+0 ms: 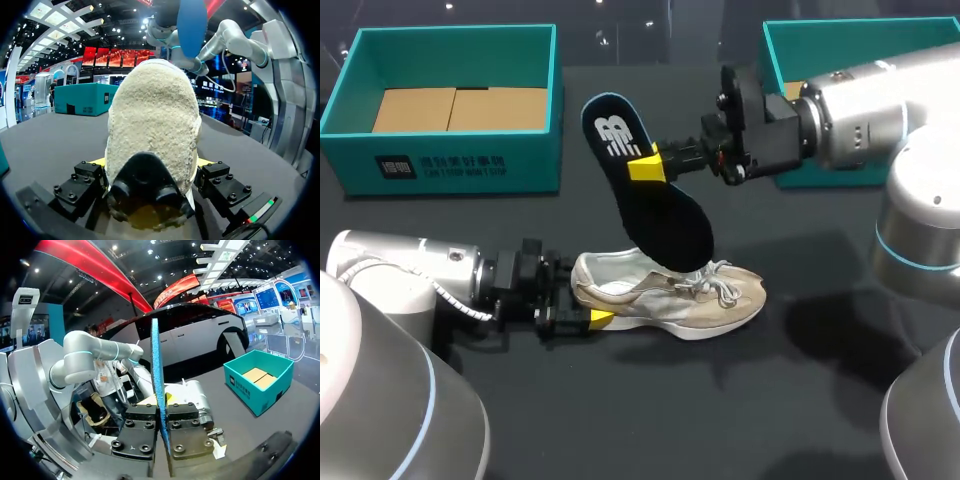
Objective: Take the shoe out of the shoebox, open the shoe tongue, remove and reinsert the insole, then place the shoe into the shoebox
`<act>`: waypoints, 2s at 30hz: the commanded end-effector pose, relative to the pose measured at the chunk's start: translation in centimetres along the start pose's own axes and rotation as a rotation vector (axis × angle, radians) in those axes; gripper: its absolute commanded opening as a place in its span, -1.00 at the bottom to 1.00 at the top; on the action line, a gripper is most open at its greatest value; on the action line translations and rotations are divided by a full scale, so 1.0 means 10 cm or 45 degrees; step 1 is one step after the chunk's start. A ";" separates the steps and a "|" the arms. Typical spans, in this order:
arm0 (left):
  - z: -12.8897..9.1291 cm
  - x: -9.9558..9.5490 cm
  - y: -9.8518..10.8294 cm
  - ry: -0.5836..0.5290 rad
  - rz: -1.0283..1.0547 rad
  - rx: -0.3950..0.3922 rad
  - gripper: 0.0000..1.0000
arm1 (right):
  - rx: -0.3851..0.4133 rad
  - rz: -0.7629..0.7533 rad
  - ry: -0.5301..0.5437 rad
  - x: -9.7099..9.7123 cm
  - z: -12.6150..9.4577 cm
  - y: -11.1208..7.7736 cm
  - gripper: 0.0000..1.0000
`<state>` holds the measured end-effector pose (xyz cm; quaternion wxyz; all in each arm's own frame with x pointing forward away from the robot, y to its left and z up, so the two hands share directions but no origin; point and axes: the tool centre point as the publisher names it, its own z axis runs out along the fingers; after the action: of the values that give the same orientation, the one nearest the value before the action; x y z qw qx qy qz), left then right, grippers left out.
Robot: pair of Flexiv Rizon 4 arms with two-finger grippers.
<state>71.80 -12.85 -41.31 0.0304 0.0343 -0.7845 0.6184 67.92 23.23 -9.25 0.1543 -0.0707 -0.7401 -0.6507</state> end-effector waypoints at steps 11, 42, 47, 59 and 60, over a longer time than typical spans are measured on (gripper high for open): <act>0.00 0.03 0.04 -0.003 -0.001 -0.001 -1.00 | -0.198 0.039 -0.186 0.39 -0.35 -0.17 -1.00; 0.00 0.03 0.04 -0.003 -0.001 -0.001 -1.00 | -0.396 0.115 -0.372 0.90 -0.75 -0.22 -1.00; 0.00 0.03 0.04 -0.003 -0.001 -0.001 -1.00 | -0.398 0.134 -0.409 0.97 -0.84 -0.25 -1.00; 0.00 0.03 0.04 -0.003 -0.001 -0.001 -1.00 | -0.408 0.148 -0.428 1.00 -0.87 -0.34 -1.00; 0.00 0.03 0.04 -0.003 -0.001 -0.001 -1.00 | -0.408 0.148 -0.428 1.00 -0.87 -0.34 -1.00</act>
<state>71.81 -12.84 -41.33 0.0304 0.0345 -0.7846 0.6183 60.14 13.93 -8.59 0.0784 -0.2160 -0.6360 -0.7367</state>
